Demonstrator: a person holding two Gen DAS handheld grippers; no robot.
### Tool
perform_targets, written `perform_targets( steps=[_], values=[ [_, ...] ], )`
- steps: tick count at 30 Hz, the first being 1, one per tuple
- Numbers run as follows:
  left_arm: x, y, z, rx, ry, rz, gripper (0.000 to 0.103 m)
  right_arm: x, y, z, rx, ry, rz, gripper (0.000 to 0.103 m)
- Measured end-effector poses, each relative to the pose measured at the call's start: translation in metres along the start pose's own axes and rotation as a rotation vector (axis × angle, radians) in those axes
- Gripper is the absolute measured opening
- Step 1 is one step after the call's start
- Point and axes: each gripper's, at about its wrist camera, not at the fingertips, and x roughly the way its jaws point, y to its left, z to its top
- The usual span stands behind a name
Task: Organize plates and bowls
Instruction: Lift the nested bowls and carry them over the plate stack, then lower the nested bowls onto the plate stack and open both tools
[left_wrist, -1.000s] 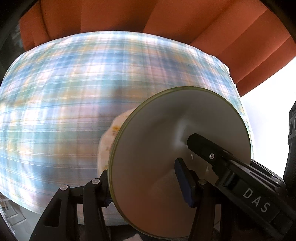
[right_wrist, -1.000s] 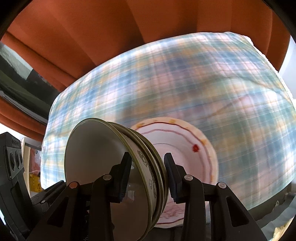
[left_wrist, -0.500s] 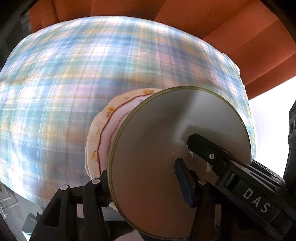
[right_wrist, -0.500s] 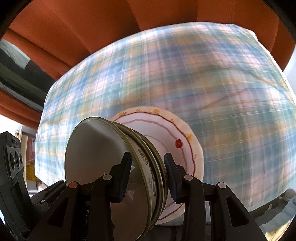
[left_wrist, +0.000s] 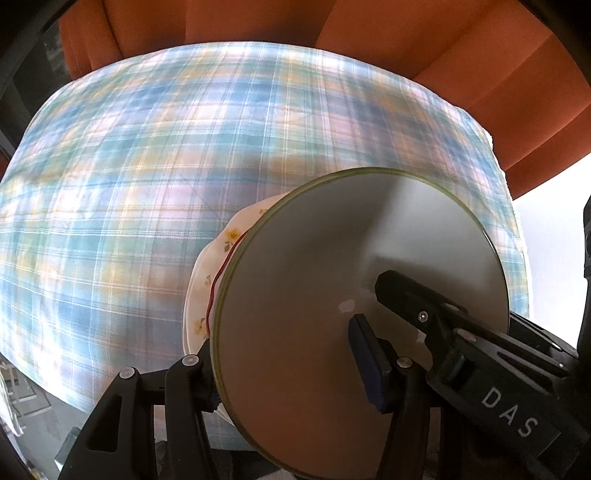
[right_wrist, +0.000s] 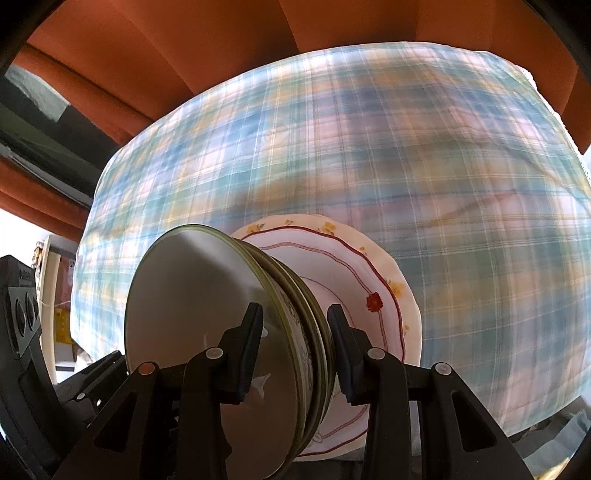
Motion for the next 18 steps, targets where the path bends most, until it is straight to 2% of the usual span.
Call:
perform_targets(
  steps=[6, 11, 14, 16, 18],
  values=[
    [-0.001, -0.002, -0.004, -0.018, -0.026, 0.026, 0.060, 0.000, -0.006, -0.002, -0.023, -0.014, 0.044, 0.039],
    [-0.002, -0.006, -0.007, -0.016, -0.046, 0.081, 0.066, 0.002, -0.015, -0.004, -0.002, -0.024, 0.070, 0.040],
    [-0.004, -0.005, -0.009, -0.019, -0.048, 0.110, 0.069, 0.001, -0.014, -0.007, -0.023, -0.037, 0.043, 0.048],
    [-0.008, -0.005, -0.012, -0.013, -0.064, 0.114, 0.072, -0.001, -0.013, -0.009, -0.037, -0.050, 0.046, 0.050],
    [-0.016, -0.010, -0.013, 0.034, -0.117, 0.123, 0.072, -0.006, -0.013, -0.010, -0.046, -0.069, 0.041, 0.052]
  ],
)
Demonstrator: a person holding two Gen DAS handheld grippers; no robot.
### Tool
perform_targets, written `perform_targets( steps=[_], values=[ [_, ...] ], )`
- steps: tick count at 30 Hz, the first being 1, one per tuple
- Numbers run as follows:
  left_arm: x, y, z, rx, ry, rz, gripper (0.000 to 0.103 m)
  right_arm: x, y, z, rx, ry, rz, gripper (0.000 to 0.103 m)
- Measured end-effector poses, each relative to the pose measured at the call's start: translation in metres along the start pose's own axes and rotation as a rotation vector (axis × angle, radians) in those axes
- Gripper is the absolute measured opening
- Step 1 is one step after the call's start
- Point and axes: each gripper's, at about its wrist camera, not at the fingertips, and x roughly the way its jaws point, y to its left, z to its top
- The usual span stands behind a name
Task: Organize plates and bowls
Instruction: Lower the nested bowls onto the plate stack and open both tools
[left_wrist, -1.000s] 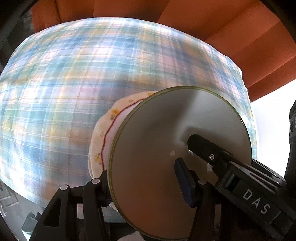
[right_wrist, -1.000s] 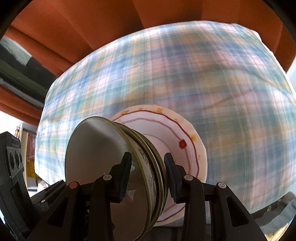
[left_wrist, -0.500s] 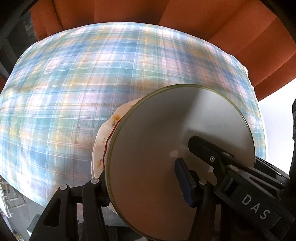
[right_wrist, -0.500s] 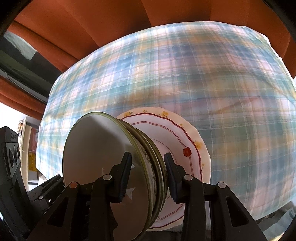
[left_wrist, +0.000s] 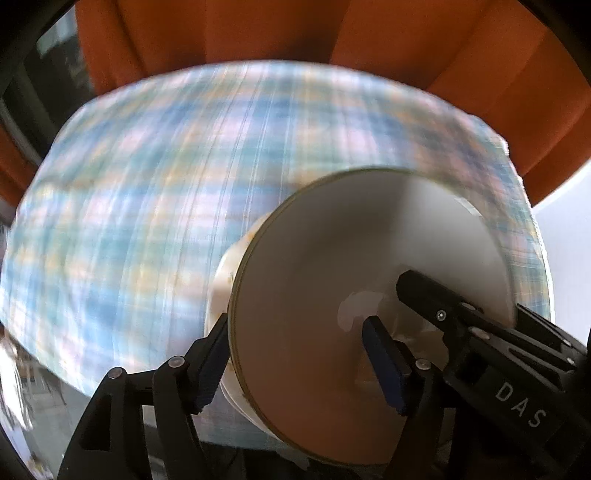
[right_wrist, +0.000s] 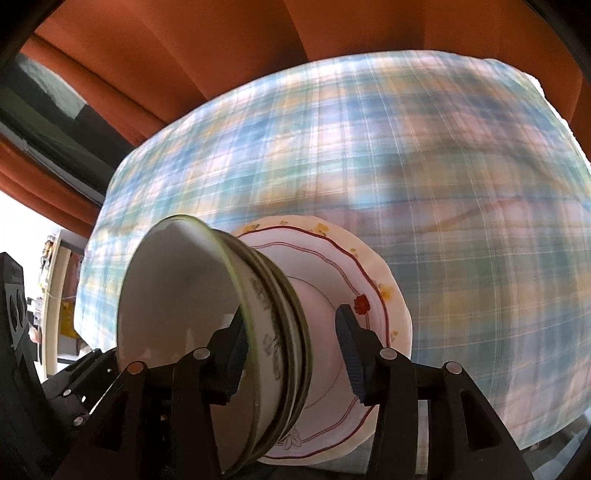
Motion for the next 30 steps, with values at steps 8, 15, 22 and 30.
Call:
perform_targets(
  steps=[8, 15, 22, 30],
  values=[
    [-0.032, 0.004, -0.006, 0.091, -0.197, -0.022, 0.079, -0.033, 0.014, -0.007, -0.004, -0.147, -0.067, 0.074],
    [-0.057, 0.034, -0.013, 0.081, -0.298, -0.061, 0.084, -0.059, 0.044, -0.025, 0.029, -0.289, -0.196, 0.074],
    [-0.079, 0.086, -0.032, 0.066, -0.369, -0.095, 0.089, -0.075, 0.084, -0.053, 0.044, -0.403, -0.296, 0.080],
    [-0.087, 0.158, -0.070, 0.026, -0.428, 0.012, 0.093, -0.054, 0.138, -0.093, 0.013, -0.476, -0.323, 0.082]
  ],
)
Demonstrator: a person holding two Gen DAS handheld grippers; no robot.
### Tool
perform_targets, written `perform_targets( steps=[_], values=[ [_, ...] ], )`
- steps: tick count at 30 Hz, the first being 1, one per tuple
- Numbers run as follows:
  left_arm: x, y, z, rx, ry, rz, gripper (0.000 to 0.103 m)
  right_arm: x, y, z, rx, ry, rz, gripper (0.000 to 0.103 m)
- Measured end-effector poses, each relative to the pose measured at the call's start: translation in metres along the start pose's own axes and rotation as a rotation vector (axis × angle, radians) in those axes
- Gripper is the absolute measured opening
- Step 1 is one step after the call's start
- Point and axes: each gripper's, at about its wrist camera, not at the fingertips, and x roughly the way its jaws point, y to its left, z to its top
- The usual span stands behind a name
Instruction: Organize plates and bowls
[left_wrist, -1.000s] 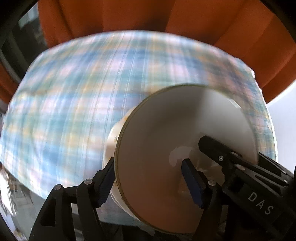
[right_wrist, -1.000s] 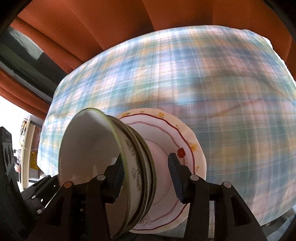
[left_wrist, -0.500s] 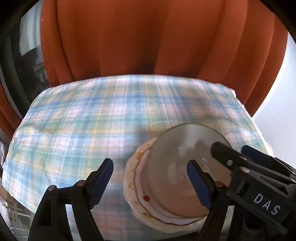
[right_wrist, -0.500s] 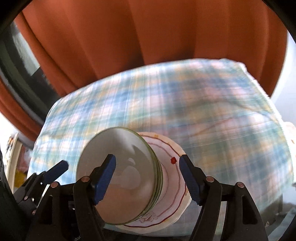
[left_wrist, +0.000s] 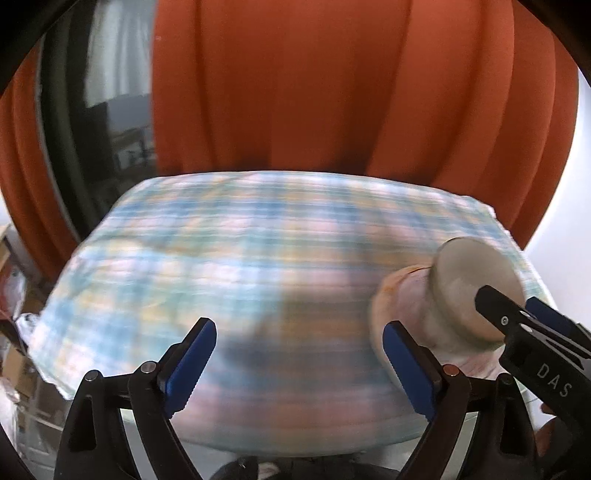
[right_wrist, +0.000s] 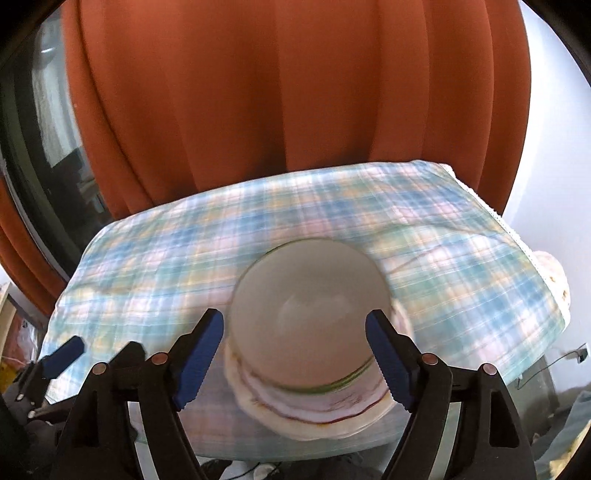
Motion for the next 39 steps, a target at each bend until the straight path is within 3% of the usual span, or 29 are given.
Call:
perform_targets(
  steps=[4, 12, 24, 39],
  values=[
    [-0.007, 0.031, -0.019, 0.032, -0.037, 0.061, 0.093, -0.006, 0.030, -0.027, -0.030, -0.014, 0.007, 0.082],
    [-0.022, 0.061, -0.044, 0.046, -0.089, 0.065, 0.093, -0.021, 0.064, -0.067, -0.043, -0.033, 0.034, 0.082],
    [-0.040, 0.067, -0.051, 0.091, -0.154, 0.029, 0.100, -0.040, 0.078, -0.075, -0.026, -0.095, 0.026, 0.086],
    [-0.037, 0.079, -0.037, 0.005, -0.169, 0.049, 0.102, -0.047, 0.081, -0.063, -0.022, -0.130, 0.019, 0.090]
  ],
)
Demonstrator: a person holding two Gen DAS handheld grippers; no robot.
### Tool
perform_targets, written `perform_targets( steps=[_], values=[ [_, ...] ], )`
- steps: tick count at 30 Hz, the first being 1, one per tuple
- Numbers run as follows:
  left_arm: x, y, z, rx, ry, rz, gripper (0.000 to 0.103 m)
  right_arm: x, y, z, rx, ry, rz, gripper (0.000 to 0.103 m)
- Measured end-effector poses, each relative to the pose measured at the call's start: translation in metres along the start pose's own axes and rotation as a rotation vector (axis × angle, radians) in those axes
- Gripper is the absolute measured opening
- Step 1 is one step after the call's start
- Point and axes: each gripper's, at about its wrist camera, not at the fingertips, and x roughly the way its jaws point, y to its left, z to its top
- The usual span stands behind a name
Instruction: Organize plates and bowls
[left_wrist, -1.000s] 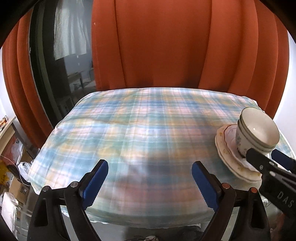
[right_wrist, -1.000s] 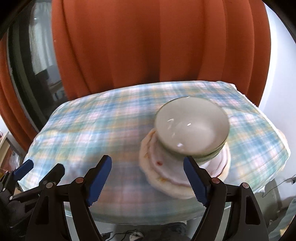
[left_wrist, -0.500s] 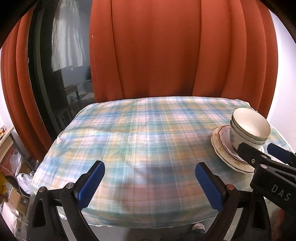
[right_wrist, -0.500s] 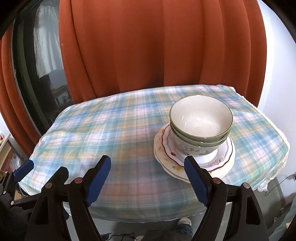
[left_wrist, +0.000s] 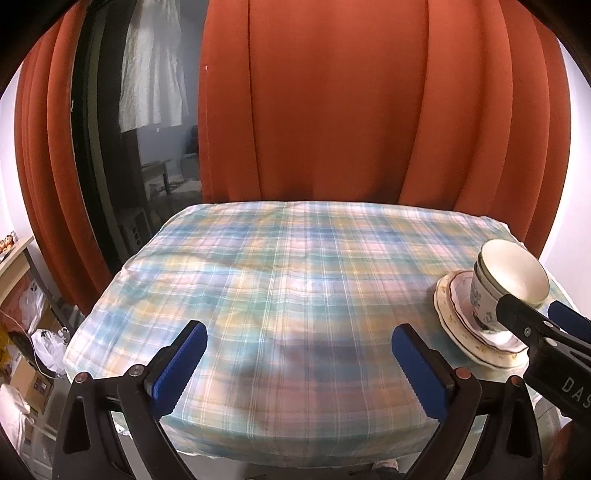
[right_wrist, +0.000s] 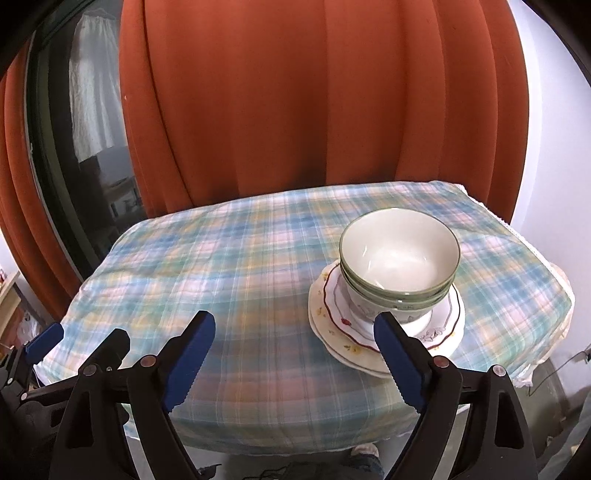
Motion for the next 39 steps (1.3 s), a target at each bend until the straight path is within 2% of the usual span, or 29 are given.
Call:
perform_targets(
  steps=[9, 39],
  values=[
    [0.008, 0.002, 0.012, -0.028, -0.031, 0.000, 0.103, 0.012, -0.009, 0.011, 0.021, 0.009, -0.034, 0.091],
    [0.028, 0.010, 0.011, -0.030, 0.027, -0.024, 0.103, 0.029, 0.000, 0.005, -0.002, 0.034, -0.039, 0.091]
  ],
)
